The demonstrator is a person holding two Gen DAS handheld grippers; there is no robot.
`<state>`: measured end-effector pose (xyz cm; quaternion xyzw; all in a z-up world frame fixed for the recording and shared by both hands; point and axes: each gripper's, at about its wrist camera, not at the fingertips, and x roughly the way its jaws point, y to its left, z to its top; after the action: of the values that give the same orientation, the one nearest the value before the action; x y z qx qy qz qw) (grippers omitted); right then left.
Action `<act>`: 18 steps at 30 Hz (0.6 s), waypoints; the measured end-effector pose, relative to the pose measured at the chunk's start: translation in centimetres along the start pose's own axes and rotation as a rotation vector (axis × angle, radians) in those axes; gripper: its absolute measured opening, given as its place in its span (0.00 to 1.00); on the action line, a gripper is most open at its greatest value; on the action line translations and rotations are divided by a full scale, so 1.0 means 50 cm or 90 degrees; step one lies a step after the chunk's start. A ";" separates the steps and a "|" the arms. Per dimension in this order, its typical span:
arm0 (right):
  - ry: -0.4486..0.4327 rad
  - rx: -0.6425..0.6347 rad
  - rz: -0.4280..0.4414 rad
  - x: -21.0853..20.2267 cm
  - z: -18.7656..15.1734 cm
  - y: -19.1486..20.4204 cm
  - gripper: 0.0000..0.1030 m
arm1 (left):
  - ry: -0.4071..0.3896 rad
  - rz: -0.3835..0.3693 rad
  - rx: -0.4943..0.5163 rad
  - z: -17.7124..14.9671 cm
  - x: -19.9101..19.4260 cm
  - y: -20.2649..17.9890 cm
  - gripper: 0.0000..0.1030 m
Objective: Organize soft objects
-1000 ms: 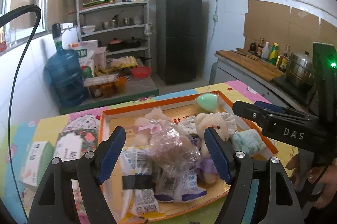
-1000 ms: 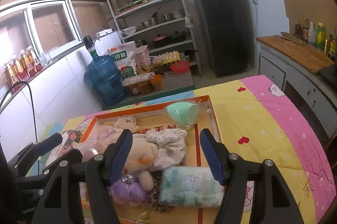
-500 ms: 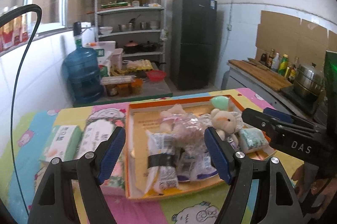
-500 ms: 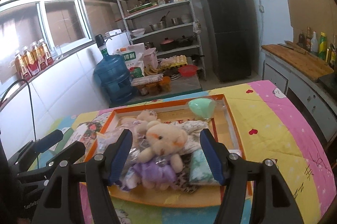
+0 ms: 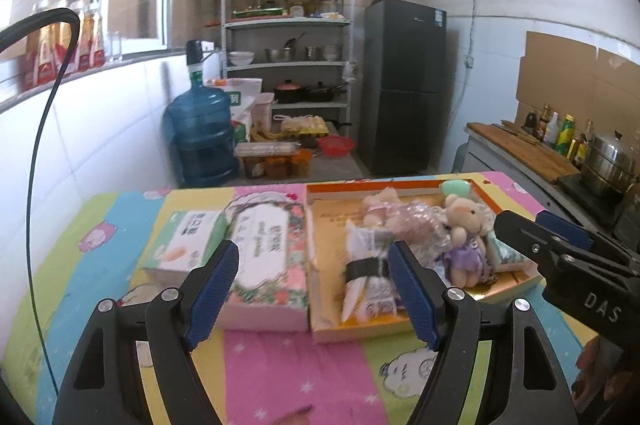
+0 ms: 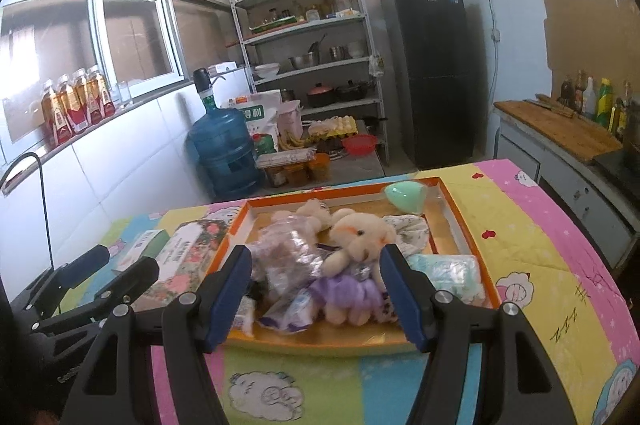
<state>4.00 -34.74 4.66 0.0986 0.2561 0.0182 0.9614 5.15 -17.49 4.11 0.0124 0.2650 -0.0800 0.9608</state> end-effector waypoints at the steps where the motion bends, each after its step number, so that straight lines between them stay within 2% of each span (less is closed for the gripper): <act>1: -0.002 -0.002 -0.001 -0.005 -0.005 0.011 0.64 | 0.003 0.002 -0.004 -0.003 -0.004 0.008 0.76; 10: -0.011 -0.022 -0.008 -0.037 -0.043 0.106 0.64 | 0.007 0.025 -0.025 -0.037 -0.054 0.083 0.76; 18: -0.018 -0.041 -0.026 -0.080 -0.070 0.164 0.64 | 0.008 0.026 -0.036 -0.058 -0.105 0.115 0.76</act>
<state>-1.09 -26.42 5.29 0.0629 0.2438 0.0056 0.9678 0.17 -10.86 4.19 -0.0086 0.2732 -0.0527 0.9605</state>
